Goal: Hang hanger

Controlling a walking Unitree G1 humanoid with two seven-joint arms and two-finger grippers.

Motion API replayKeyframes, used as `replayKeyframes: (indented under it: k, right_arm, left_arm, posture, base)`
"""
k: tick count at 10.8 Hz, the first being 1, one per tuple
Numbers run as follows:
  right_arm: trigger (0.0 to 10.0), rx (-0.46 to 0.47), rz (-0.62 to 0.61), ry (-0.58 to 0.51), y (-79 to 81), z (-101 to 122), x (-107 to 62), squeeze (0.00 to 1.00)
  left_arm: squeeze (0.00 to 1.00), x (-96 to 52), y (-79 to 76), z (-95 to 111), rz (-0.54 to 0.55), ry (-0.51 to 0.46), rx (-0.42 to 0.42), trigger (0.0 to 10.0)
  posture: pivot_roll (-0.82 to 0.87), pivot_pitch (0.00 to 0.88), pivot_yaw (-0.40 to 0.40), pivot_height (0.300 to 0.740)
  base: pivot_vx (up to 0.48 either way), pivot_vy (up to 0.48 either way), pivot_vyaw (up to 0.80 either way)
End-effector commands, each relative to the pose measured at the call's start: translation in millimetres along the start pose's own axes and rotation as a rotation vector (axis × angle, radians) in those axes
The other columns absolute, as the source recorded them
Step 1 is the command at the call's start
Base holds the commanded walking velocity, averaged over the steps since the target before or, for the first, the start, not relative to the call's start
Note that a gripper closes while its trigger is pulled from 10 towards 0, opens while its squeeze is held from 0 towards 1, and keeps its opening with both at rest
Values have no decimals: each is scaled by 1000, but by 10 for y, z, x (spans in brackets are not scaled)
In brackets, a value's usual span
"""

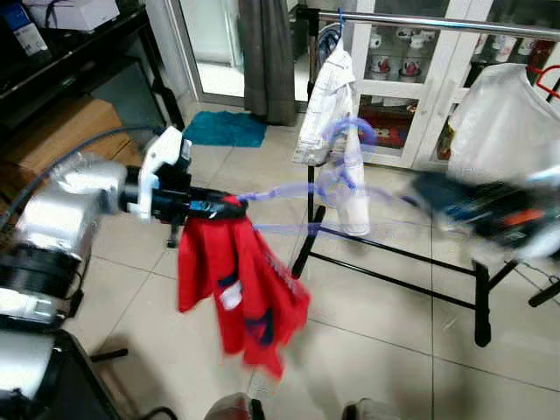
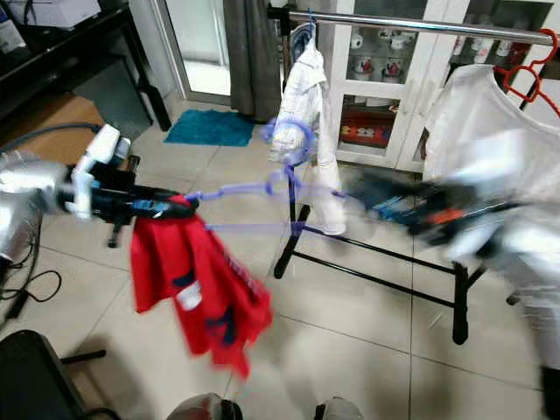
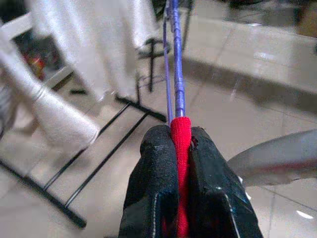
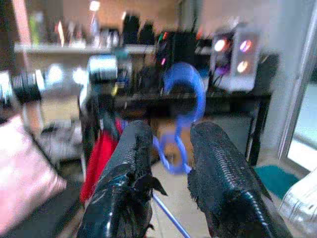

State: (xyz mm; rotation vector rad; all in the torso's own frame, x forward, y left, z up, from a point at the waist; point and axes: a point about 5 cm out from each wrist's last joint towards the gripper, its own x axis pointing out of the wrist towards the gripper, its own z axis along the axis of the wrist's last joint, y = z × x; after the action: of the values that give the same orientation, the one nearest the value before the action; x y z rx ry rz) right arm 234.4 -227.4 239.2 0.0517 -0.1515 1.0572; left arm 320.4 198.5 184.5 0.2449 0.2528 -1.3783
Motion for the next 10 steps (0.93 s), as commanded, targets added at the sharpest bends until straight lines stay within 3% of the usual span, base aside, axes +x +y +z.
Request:
replayKeyframes:
  k: [1,2,3,4,5,7,8,10]
  right_arm:
    - [10000,25,12,-60,56,70,-13,1000]
    - [10000,54,15,-80,122,53,-1,1000]
    - [10000,133,48,4,337,-177,89,1000]
    - [10000,206,66,121,515,-420,196,1000]
    - [10000,222,42,171,550,-544,233,1000]
    - [10000,237,-136,275,481,-927,341,1000]
    - [10000,301,-327,247,314,-1121,420,1000]
    - [10000,330,-363,213,275,-1230,459,1000]
  left_arm:
    - [0,-34,61,-21,95,1,37,0]
    - [0,-6,99,-11,158,-56,32,0]
    - [0,66,186,154,258,-206,25,0]
    - [0,89,210,299,250,-316,25,0]
    - [0,103,201,368,216,-358,29,0]
    - [0,118,142,530,100,-430,27,0]
    - [0,68,74,530,3,-430,5,0]
    - [0,101,-38,542,-97,-422,-29,0]
  posture:
    - [-135,0,123,740]
    - [-148,0,131,740]
    - [-167,0,139,740]
    - [-186,0,145,740]
    - [-190,0,144,740]
    - [-177,0,127,740]
    - [-168,0,122,740]
    - [-149,0,117,740]
  base:
    - [0,0,0]
    - [0,0,0]
    - [0,0,0]
    - [0,0,0]
    - [0,0,0]
    - [0,0,0]
    - [0,0,0]
    - [0,0,0]
